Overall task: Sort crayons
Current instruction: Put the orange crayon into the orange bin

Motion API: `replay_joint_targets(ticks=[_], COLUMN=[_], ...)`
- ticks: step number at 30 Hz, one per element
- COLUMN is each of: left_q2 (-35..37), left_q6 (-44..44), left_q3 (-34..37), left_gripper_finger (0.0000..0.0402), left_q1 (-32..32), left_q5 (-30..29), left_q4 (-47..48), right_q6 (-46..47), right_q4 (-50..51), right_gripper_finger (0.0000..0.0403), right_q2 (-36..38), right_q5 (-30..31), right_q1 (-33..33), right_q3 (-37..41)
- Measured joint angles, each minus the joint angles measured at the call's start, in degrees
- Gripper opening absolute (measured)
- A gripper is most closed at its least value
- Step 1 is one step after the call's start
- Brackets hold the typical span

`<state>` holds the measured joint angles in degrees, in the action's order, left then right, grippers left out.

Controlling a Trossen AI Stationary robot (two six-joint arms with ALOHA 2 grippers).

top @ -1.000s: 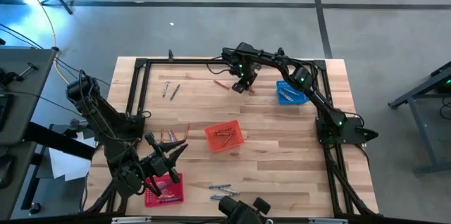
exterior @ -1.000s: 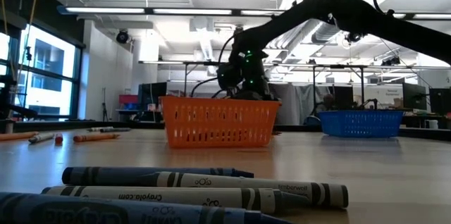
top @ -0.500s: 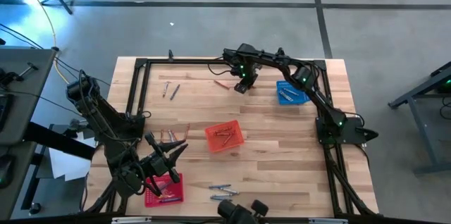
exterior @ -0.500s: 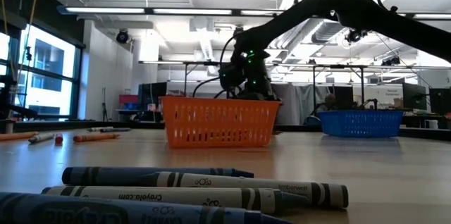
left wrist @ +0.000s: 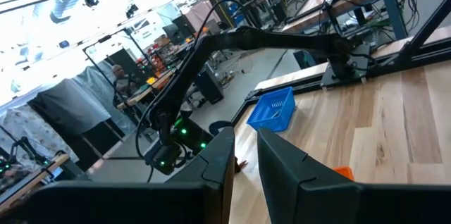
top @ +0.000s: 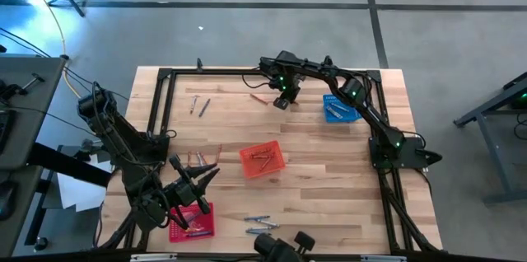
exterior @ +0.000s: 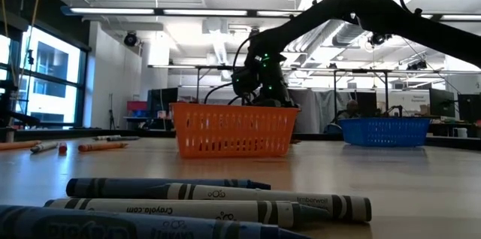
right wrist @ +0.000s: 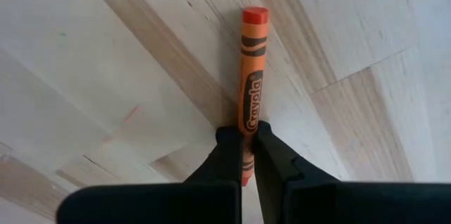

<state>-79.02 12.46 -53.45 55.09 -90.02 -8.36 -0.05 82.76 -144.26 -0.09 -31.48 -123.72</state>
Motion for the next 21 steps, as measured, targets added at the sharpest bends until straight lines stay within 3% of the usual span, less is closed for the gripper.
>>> replay_joint_targets(ticks=[6,13,21], left_q2=[0.00,0.00,0.00], left_q6=[-0.40,-1.72,-4.35], left_q3=[0.00,0.00,0.00], left_gripper_finger=[0.0051,0.0051,0.0051], left_q1=[0.00,0.01,0.00], left_q5=[0.00,0.00,0.00], left_q4=[-0.09,-0.09,-0.03], right_q6=[0.00,1.41,3.00], right_q4=[0.36,1.92,-0.68], right_gripper_finger=[0.0003,0.0003,0.0003], right_q2=[2.78,11.65,23.44], right_q5=[0.07,0.23,-8.45], right_q1=[-0.02,0.43,8.57], right_q3=[0.39,0.20,0.09])
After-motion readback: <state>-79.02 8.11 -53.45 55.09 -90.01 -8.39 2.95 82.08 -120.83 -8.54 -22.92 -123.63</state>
